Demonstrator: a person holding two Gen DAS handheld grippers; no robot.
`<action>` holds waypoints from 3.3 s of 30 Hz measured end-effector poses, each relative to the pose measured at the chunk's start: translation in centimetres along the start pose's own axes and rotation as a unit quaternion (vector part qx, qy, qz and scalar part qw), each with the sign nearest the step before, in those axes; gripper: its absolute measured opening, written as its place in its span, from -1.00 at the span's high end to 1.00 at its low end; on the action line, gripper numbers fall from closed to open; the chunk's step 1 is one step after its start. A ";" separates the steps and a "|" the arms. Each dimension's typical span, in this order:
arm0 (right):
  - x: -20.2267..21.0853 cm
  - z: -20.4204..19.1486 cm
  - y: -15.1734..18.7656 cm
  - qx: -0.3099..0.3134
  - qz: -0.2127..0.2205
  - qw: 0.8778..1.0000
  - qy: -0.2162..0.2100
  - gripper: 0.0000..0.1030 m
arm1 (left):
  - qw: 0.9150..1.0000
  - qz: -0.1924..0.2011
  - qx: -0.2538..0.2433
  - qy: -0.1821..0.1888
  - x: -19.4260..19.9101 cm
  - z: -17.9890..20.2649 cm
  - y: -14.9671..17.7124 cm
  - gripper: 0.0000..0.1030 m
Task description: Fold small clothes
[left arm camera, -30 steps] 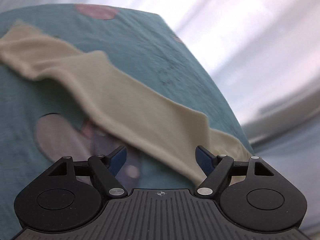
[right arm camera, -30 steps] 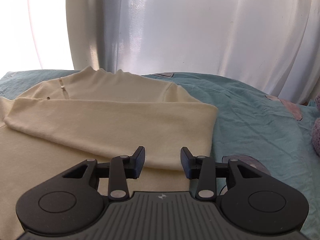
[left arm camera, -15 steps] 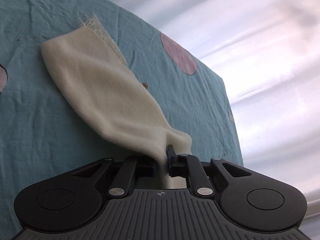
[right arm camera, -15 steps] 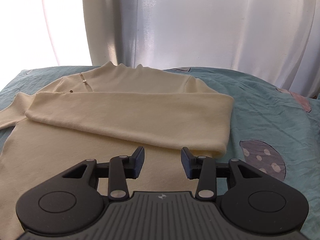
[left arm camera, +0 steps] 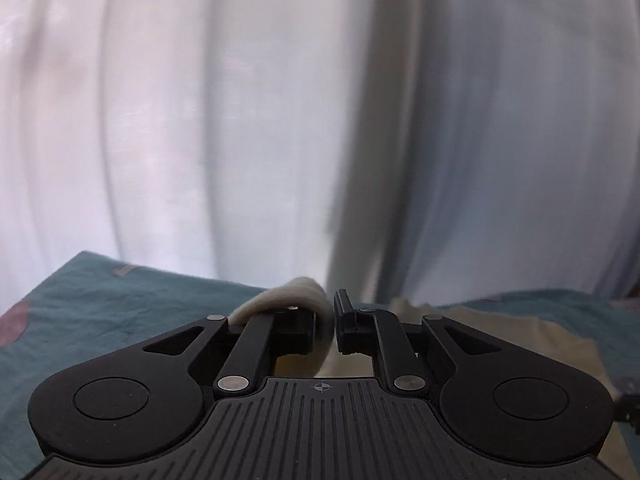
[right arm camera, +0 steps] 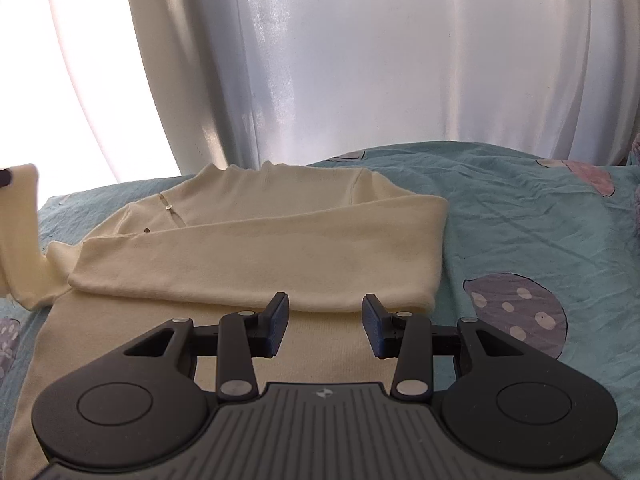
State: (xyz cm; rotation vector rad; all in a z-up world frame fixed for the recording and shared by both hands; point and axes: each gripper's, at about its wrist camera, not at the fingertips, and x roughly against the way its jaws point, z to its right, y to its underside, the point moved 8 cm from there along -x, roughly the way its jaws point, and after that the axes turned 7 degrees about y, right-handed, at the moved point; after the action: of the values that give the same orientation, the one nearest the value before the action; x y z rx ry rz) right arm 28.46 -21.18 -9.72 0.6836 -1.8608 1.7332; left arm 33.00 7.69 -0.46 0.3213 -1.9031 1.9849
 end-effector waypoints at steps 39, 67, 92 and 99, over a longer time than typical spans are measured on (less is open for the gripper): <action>0.1 0.9 1.1 -0.024 -0.016 0.999 -0.020 0.07 | 0.970 -0.179 0.087 0.140 -4.9 0.8 5.3 0.88; -10.1 -4.0 -5.7 -0.149 -0.083 0.969 -0.179 -0.05 | 0.983 -0.150 0.104 0.009 -1.3 -2.1 11.0 -0.74; -4.2 4.1 -2.3 -0.189 -0.023 0.977 -0.092 0.85 | 0.972 -0.171 0.154 -0.055 -1.8 -6.0 12.8 -0.60; -5.9 5.2 -1.6 -0.248 -0.043 0.962 -0.107 0.59 | 0.973 -0.177 0.138 -0.054 -2.5 -5.4 12.6 -0.60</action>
State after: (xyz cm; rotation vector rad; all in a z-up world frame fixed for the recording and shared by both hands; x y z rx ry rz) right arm 33.75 -26.35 -12.78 0.7519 -2.2554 1.0992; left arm 30.55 12.56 -13.34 0.7991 -1.4936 2.0111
